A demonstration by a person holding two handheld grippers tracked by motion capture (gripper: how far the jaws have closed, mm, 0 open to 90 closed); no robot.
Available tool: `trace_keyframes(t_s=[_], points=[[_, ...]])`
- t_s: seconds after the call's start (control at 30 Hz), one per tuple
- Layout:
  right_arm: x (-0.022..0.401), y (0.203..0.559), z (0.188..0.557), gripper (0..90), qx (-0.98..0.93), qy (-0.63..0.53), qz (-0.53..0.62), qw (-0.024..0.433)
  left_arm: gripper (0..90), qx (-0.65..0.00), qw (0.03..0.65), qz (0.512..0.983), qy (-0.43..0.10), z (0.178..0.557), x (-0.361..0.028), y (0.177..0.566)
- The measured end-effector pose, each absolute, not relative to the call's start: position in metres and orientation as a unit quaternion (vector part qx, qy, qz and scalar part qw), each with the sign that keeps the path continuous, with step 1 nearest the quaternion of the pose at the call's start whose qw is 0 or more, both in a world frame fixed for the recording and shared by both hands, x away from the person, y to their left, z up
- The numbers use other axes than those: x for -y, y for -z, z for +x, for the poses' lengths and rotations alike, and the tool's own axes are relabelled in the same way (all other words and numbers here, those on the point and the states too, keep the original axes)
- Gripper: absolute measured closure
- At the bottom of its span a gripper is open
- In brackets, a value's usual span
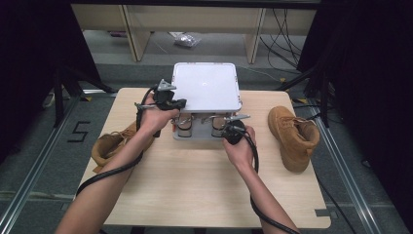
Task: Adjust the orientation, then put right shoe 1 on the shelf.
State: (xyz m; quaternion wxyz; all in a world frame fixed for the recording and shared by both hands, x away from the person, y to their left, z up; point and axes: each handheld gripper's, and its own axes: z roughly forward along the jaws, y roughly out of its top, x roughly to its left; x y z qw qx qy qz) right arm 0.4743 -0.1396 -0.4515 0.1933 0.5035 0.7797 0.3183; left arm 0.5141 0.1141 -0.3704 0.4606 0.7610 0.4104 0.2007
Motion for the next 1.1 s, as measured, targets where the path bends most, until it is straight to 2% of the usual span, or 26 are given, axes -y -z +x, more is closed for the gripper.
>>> trace_keyframes(t_s=[0.17,0.43,0.6,0.9,1.1], points=[[0.152,0.447,0.456,71.4,-0.766,-0.335,0.523,0.167,88.6,-0.41,0.459,0.763,-0.196,0.515,-0.115,0.369],[0.173,0.443,0.435,61.3,-0.759,-0.355,0.52,0.166,79.5,-0.413,0.472,0.751,-0.205,0.496,-0.133,0.352],[0.181,0.446,0.42,56.5,-0.745,-0.369,0.531,0.162,74.3,-0.42,0.458,0.754,-0.21,0.478,-0.158,0.345],[0.198,0.449,0.409,51.6,-0.741,-0.388,0.522,0.168,60.9,-0.442,0.437,0.749,-0.229,0.455,-0.202,0.344],[0.203,0.452,0.404,50.4,-0.74,-0.39,0.522,0.166,56.5,-0.461,0.428,0.741,-0.234,0.444,-0.224,0.348]])
